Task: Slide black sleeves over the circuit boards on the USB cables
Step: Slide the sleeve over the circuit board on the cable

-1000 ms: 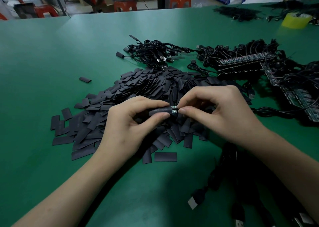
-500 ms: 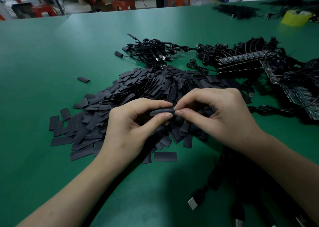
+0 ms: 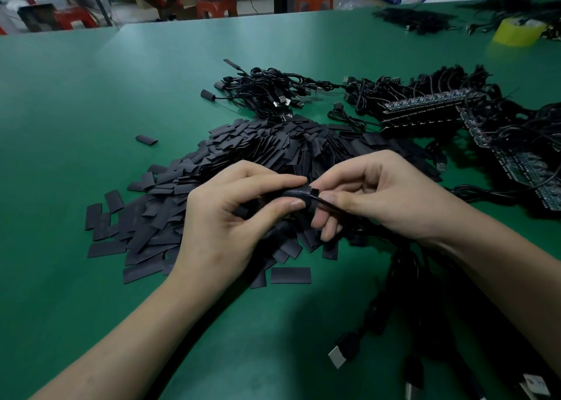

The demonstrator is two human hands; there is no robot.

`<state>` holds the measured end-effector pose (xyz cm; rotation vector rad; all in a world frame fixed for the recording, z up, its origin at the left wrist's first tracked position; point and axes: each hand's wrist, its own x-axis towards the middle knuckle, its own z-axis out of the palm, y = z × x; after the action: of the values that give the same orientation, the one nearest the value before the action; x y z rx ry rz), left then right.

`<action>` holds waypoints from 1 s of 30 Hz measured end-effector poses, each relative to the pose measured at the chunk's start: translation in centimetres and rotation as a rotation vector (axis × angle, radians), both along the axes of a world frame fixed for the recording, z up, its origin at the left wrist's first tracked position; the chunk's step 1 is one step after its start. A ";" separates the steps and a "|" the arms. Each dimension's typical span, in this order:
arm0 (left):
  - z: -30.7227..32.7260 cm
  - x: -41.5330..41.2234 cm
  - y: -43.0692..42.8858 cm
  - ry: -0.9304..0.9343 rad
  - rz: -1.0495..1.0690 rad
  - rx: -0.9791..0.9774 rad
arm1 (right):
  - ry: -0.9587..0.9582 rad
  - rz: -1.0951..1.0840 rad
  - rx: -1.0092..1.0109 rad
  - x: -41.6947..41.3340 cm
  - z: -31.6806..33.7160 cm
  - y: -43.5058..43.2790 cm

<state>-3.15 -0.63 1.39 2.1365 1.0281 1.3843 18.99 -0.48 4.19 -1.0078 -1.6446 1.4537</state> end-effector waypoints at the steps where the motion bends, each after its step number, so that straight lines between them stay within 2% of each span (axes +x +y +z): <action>1: 0.0 0.0 0.0 0.003 0.007 0.007 | 0.018 0.016 -0.022 0.0 -0.1 0.0; 5: 0.1 0.1 0.0 0.022 0.030 0.029 | 0.074 0.033 -0.047 0.0 -0.2 0.0; 17: 0.1 0.1 0.0 0.047 0.091 0.067 | 0.078 0.002 0.013 -0.5 -1.4 0.2; 23: 0.0 0.3 -0.1 -0.174 0.213 -0.099 | 0.061 -0.072 0.101 -0.5 -1.3 0.2; 30: -0.1 0.6 -0.3 -0.172 0.220 -0.180 | -0.036 -0.140 0.214 -0.8 -1.6 0.0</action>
<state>-2.51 -0.96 1.31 1.7854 1.2945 1.4819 18.16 -0.48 2.59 -1.0104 -1.6790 1.1470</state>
